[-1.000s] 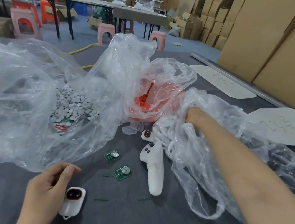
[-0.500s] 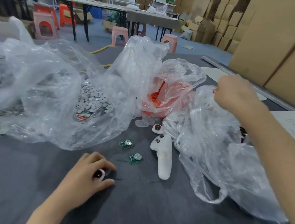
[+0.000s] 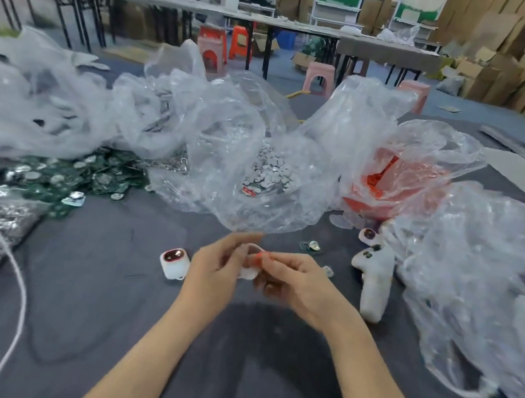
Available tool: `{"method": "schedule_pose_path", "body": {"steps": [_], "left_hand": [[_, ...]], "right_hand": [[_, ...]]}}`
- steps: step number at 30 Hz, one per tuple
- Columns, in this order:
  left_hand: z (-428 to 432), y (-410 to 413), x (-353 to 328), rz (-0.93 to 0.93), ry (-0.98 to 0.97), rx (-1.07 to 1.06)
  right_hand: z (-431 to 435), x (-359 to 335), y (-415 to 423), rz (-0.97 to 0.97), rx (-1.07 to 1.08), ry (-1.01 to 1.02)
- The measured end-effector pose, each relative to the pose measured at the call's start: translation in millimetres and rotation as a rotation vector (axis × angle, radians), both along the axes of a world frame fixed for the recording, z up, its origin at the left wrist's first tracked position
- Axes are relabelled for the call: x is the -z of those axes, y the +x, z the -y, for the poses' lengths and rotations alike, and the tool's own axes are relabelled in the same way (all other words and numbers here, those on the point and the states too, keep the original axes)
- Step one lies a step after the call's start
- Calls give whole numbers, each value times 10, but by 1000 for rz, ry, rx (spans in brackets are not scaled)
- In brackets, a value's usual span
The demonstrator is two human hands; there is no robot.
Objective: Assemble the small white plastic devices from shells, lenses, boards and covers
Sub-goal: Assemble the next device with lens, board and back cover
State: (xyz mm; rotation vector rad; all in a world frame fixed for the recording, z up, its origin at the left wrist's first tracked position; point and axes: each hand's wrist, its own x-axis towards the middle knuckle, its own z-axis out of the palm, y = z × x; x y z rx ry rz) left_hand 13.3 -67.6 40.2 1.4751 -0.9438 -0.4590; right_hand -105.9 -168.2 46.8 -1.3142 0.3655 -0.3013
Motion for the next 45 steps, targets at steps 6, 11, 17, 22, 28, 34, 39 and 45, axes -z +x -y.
{"method": "schedule_pose_path", "body": {"steps": [6,11,17,22,28,34,39,45], "left_hand": [[65,-51,171,-62,77,-58],[54,18,193,34,131,-100],[44,64,238,204,188,-92],[28,60,191,45,84,-31],[19,91,178,-100,61,19],[-2,114,164,-13,98,32],[-141,263,191,282,277,75],[-193,340,221,423,426,283]], "right_hand": [[157,76,-146,-19,55,93],[193,90,-106,-101,314,-109],[180,170,-40,-154,512,-439],[-6,199,64,-110,440,-857],[-38,192,52,-135,363,-866],[-70,217,66,-164,433,-781],[-83,240,94,-190,486,-804],[-138,249,147,-260,434,-841]]}}
